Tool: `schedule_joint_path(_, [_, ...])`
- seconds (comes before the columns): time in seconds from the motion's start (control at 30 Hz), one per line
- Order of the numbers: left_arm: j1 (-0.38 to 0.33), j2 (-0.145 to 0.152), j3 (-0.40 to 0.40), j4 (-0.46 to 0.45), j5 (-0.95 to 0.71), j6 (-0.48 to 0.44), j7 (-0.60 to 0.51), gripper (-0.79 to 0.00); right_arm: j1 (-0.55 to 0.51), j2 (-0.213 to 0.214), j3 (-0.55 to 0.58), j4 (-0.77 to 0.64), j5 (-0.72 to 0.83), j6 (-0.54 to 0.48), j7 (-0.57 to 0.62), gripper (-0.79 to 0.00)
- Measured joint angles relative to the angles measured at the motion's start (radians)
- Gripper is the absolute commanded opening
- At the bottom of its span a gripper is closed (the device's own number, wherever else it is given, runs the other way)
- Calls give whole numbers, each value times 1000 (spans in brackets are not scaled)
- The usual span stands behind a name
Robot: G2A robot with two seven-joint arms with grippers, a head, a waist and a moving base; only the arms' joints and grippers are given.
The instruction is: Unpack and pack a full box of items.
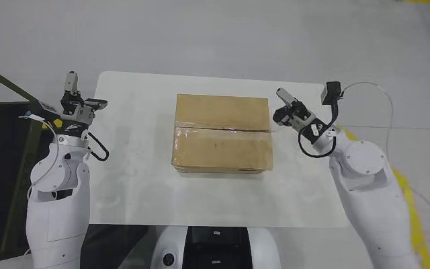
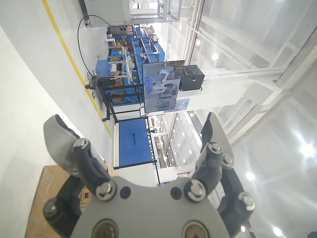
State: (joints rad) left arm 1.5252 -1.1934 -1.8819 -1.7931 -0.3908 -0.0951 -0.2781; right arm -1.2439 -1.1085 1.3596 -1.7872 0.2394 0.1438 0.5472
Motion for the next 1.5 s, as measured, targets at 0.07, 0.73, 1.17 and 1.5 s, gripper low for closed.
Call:
schedule_joint_path(0.07, [0,0,0,0,0,0,0,0,4,3,13,28,-19,-62,30,0])
schedule_joint_path(0.73, [0,0,0,0,0,0,0,0,-2,28,93,186,-8,-544,342,0])
schedule_joint_path(1.17, [0,0,0,0,0,0,0,0,-12,30,99,149,-89,-545,281,0])
schedule_joint_path(1.5, [0,0,0,0,0,0,0,0,-22,34,80,154,-482,-640,99,0])
